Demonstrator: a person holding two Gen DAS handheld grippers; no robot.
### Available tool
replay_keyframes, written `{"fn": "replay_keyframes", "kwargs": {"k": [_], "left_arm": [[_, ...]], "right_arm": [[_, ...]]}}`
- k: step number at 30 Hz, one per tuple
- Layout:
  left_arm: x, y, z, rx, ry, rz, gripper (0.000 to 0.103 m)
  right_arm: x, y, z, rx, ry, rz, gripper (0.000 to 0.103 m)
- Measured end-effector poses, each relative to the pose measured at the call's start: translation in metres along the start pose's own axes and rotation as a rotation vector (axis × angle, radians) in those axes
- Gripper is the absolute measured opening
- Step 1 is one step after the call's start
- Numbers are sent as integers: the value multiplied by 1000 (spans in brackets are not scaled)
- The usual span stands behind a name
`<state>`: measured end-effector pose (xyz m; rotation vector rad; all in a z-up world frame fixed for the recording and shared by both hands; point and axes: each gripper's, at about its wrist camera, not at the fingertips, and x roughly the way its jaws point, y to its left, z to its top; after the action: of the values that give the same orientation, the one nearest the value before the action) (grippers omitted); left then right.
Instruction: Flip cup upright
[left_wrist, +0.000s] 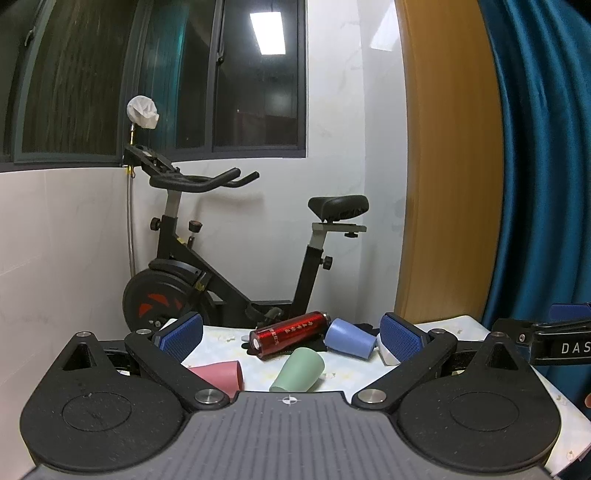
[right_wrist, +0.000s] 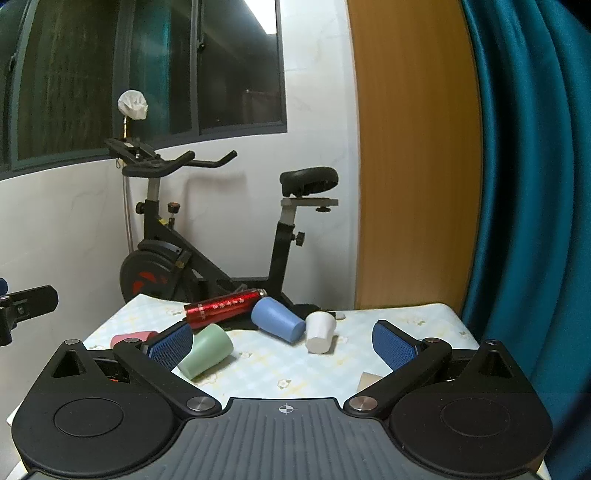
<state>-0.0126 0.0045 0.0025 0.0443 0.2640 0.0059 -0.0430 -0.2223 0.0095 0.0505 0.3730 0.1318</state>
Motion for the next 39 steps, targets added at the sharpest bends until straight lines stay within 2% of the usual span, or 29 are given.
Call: {"fn": "replay_keyframes", "kwargs": {"k": [39], "left_arm": [[-3,-5,1,5,-18,-5,103]], "right_arm": [[1,4,-6,4,-14,-8,103]]}}
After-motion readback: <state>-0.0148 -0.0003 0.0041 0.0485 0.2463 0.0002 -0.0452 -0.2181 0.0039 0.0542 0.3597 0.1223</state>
